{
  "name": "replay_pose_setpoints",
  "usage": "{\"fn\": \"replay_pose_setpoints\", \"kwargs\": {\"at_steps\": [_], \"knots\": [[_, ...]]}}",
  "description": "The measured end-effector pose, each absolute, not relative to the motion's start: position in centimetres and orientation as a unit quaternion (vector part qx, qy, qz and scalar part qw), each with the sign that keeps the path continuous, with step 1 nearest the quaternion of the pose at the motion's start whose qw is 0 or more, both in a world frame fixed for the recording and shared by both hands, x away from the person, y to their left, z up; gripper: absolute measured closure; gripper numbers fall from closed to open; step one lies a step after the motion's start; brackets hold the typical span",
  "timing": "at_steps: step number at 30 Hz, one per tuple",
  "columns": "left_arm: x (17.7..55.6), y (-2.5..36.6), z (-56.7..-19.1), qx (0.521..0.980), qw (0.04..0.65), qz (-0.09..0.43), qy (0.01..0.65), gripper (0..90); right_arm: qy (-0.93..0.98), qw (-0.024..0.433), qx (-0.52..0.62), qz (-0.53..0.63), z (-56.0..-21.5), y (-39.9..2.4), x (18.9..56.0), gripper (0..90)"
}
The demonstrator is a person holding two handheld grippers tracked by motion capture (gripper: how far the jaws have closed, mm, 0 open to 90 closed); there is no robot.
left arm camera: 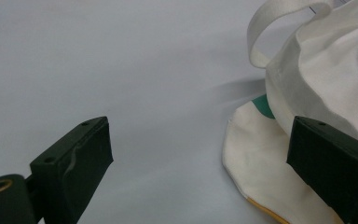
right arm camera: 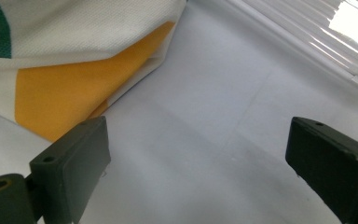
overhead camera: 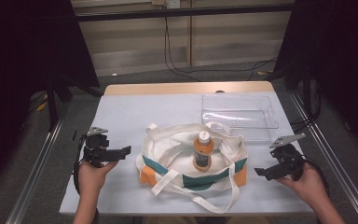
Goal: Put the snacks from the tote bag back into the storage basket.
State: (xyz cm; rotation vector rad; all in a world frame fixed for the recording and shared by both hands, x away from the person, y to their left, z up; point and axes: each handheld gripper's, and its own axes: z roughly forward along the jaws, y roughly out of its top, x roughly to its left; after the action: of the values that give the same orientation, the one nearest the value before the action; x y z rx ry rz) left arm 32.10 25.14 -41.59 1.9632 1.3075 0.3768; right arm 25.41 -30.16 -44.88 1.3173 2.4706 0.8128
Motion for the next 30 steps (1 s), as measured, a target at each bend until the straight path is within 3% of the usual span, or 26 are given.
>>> {"fn": "replay_pose_setpoints", "kwargs": {"at_steps": [13, 30], "knots": [[32.3, 25.6, -42.2, 0.765, 0.358, 0.140, 0.516, 6.4, 0.862, 0.089, 0.435, 0.244, -44.4, -29.1, 26.0, 6.9], [32.4, 25.7, -42.6, 0.766, 0.354, 0.135, 0.519, 6.4, 0.889, 0.072, 0.412, 0.187, -41.0, -28.1, 27.5, 7.8]]}}
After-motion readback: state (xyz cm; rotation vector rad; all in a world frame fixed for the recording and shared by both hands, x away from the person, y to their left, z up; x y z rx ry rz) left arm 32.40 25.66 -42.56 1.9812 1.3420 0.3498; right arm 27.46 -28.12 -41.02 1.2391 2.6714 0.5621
